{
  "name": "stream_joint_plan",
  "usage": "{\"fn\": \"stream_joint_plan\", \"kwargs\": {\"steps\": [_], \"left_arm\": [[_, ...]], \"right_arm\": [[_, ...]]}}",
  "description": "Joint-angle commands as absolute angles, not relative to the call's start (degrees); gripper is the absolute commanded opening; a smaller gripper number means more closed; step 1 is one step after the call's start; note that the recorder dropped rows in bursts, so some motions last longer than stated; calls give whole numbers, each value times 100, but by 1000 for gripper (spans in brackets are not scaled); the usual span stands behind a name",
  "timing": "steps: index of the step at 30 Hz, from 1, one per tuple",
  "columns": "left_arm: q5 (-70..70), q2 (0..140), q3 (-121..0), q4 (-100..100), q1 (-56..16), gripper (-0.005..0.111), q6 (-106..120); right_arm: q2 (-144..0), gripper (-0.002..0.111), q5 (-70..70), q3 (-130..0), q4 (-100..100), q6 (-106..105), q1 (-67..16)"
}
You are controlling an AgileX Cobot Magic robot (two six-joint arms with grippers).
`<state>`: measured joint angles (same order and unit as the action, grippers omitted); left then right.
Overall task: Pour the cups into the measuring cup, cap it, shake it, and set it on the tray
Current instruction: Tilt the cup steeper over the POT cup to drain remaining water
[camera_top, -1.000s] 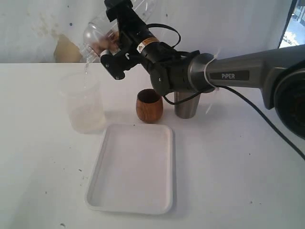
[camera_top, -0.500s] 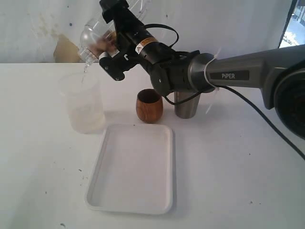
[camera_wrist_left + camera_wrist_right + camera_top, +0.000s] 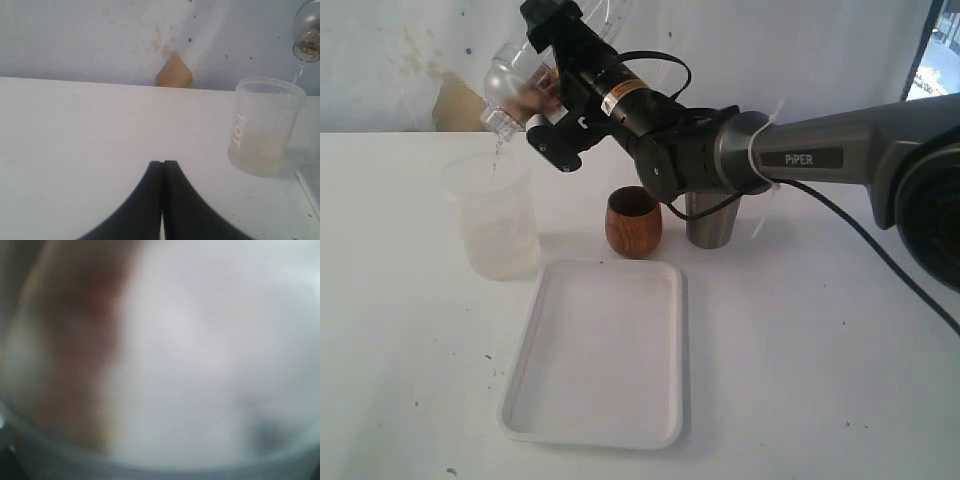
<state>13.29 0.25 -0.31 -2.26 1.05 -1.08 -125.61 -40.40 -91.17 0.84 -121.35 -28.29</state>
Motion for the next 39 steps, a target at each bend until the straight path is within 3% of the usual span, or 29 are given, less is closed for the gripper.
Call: {"fn": "stream_joint_plan", "kwargs": {"steps": [1,39], "left_arm": [[1337,0,0,-215,100,0,-106],[1337,0,0,-215,100,0,-106]], "right_arm": [[-12474,0,-4337,-9188,37,-12223,-2798],[-12474,0,-4169,-9188,-373,-12223,-2798]]}}
